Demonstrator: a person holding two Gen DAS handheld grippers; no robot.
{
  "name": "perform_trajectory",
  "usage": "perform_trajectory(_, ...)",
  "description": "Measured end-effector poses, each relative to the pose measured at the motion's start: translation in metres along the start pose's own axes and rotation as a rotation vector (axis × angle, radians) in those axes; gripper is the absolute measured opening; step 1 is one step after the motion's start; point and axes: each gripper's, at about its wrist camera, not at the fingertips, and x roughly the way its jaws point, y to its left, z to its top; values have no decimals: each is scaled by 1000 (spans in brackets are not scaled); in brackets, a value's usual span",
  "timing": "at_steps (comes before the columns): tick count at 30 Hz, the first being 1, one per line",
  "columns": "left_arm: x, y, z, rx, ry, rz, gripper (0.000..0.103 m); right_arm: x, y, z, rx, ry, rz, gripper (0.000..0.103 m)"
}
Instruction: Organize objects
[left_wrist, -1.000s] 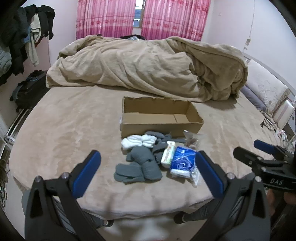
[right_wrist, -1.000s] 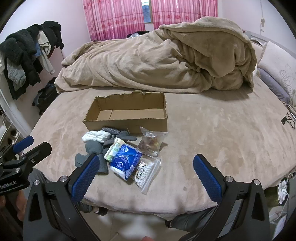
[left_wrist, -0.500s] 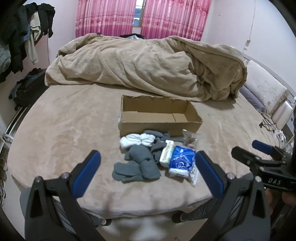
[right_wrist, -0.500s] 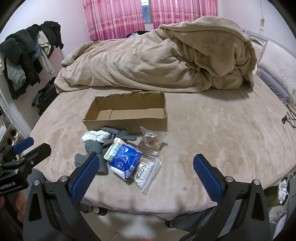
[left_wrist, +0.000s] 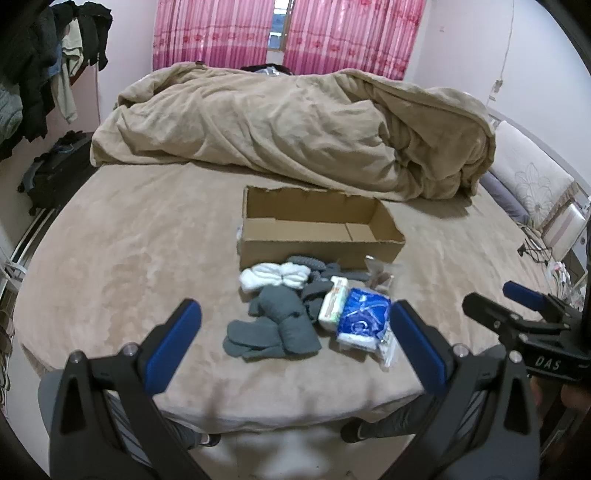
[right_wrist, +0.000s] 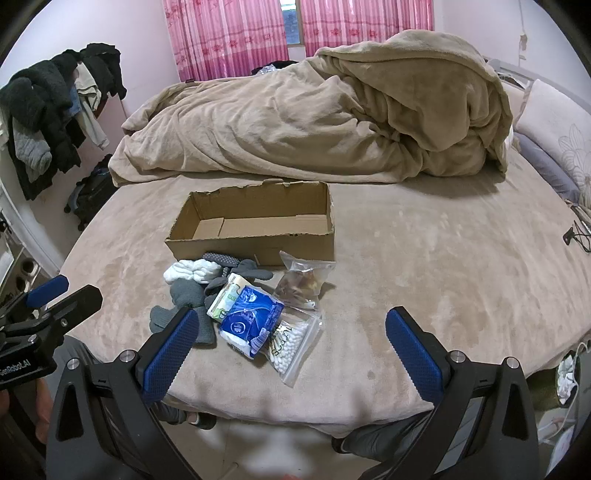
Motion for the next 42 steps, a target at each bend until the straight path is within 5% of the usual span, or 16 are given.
perform_trajectory(42, 3, -2, 5, 25, -8, 11, 102, 11, 3, 3, -3, 4, 1, 103)
